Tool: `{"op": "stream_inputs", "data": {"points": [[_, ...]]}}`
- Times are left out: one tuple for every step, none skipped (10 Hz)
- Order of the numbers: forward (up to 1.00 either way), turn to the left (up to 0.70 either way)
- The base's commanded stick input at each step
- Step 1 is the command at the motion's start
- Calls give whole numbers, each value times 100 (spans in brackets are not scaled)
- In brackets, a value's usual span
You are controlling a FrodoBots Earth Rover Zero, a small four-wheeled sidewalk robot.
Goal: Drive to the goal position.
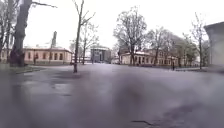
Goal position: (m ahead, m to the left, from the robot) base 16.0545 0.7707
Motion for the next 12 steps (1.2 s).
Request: {"op": "stream_inputs", "data": {"points": [[100,0],[100,0],[100,0],[100,0],[100,0],[100,0],[100,0],[100,0],[100,0],[100,0],[100,0],[100,0]]}}
